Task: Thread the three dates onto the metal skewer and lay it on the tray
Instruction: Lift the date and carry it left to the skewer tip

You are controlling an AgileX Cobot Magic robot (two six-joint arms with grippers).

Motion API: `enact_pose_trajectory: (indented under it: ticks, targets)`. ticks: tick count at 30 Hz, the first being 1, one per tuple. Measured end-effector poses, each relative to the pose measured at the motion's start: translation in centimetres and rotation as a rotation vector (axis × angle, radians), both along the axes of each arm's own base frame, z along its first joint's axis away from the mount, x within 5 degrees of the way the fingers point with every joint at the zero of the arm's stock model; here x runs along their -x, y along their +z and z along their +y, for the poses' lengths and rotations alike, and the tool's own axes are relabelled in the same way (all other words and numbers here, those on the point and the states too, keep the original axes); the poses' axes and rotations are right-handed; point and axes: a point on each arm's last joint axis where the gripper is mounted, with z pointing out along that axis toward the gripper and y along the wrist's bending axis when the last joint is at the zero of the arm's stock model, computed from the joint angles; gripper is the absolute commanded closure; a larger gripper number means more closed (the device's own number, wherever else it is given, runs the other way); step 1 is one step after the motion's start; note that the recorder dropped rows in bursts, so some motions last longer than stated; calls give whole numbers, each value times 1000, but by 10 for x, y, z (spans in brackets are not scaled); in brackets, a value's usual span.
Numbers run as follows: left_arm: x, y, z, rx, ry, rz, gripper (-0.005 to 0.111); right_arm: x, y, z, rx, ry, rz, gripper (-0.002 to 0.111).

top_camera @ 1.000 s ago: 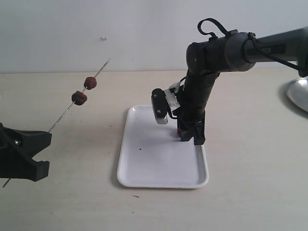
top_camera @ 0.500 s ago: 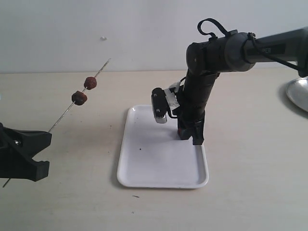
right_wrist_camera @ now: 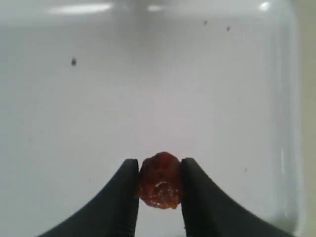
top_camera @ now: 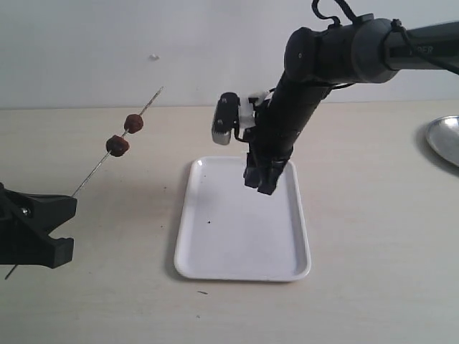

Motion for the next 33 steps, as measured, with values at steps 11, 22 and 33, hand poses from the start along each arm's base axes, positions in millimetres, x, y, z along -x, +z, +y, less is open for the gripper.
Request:
enact_pose_trajectory:
  ticks: [11,22,33]
  targets:
    - [0,0,0,46,36,31,107,-13,16,15,-350,-570,65,80]
    - [2,-6,5,6,78,94,107,-23,32,29,-697,-842,176,80]
    - [2,-6,5,35,105,115,107,-28,49,40,-1005,-1029,356,80]
